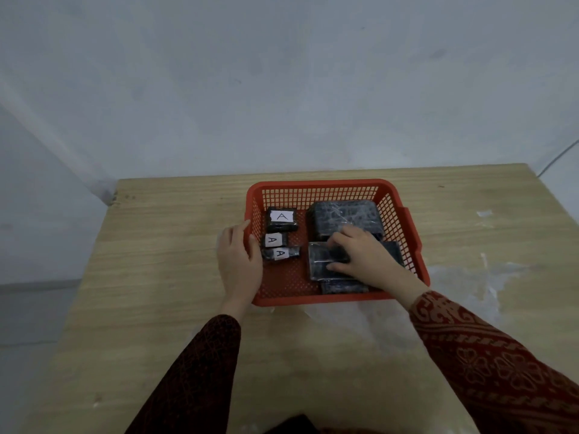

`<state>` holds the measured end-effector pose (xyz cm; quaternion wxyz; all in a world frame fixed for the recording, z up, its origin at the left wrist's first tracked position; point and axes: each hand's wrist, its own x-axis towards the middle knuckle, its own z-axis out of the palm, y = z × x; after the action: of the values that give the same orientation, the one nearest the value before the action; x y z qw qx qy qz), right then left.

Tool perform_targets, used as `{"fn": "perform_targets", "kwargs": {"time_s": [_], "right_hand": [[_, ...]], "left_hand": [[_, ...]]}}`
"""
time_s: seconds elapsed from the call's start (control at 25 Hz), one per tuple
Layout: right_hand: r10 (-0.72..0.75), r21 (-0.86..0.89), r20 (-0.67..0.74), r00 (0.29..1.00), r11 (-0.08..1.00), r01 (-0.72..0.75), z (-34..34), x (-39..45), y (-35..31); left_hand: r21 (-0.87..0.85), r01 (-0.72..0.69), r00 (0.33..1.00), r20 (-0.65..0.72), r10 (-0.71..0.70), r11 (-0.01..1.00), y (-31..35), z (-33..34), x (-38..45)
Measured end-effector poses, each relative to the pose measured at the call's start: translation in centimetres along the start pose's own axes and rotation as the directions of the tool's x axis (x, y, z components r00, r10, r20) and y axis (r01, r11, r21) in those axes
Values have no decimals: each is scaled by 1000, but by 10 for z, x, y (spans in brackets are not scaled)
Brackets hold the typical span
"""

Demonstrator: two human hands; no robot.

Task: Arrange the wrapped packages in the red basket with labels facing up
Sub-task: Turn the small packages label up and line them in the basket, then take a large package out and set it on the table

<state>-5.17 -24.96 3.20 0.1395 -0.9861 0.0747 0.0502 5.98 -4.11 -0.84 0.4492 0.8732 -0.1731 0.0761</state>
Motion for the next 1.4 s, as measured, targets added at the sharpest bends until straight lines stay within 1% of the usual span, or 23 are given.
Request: {"fn": "perform_targets", "kwargs": {"time_s": [0.08, 0.2, 0.28, 0.44, 0.56, 0.68, 0.76, 0.8, 0.88, 0.96, 1.0, 1.04, 1.08, 1.12, 1.16, 1.2, 1.24, 1.28, 1.4], "right_hand": [[28, 6, 36, 999, 1000, -28, -1, -19, 15], [25, -56, 16, 1000, 998, -24, 1, -38, 29], [24, -95, 13, 1000, 995, -23, 2, -41, 37], [58, -161, 87, 995, 986, -43, 6, -36, 48], [66, -150, 62, 996, 987, -56, 10, -33, 51], [31, -161, 40, 999, 987, -24, 11, -31, 51], [-4, -88, 0, 1000, 996, 4, 4, -35, 46], [-24, -61, -51, 998, 998, 21, -1, -39, 44], [-24, -16, -208, 978, 1000, 22, -12, -52, 39], [72, 97, -391, 918, 995, -37, -19, -71, 43], [156, 163, -469, 869, 983, -88, -19, -81, 49], [263, 235, -523, 810, 959, -160, -17, -93, 57], [398, 326, -534, 746, 911, -252, -12, -104, 67], [546, 425, -489, 680, 830, -361, -6, -114, 78], [681, 501, -400, 613, 723, -476, 2, -124, 87], [775, 533, -305, 554, 621, -575, 10, -133, 95], [826, 527, -229, 516, 551, -648, 18, -142, 101], [845, 496, -173, 506, 519, -696, 27, -149, 105], [824, 366, -49, 564, 541, -758, 49, -165, 108]], "left_hand": [[54, -58, 998, 0, 58, 997, 6, -3, -10], [105, -132, 991, 37, 129, 986, 16, -3, -37], [133, -147, 988, 74, 138, 980, 19, -1, -56], [207, -185, 977, 141, 158, 961, 29, 7, -93], [234, -210, 964, 214, 160, 949, 39, 16, -114], [281, -201, 967, 211, 144, 938, 39, 21, -118], [299, -211, 968, 194, 157, 930, 38, 22, -118], [307, -216, 969, 186, 164, 927, 38, 22, -118], [328, -224, 970, 166, 178, 918, 38, 25, -119], [350, -230, 971, 146, 189, 908, 40, 27, -120], [355, -226, 972, 143, 186, 907, 41, 27, -121], [359, -220, 973, 142, 179, 907, 40, 27, -121], [363, -213, 975, 145, 171, 907, 39, 28, -121], [370, -209, 975, 148, 165, 905, 39, 28, -122], [375, -208, 975, 153, 161, 904, 40, 28, -122], [379, -205, 975, 155, 157, 902, 41, 28, -123], [382, -201, 976, 155, 152, 902, 42, 29, -123], [383, -199, 977, 155, 149, 902, 43, 29, -123], [377, -188, 978, 152, 139, 907, 44, 30, -123]]}}
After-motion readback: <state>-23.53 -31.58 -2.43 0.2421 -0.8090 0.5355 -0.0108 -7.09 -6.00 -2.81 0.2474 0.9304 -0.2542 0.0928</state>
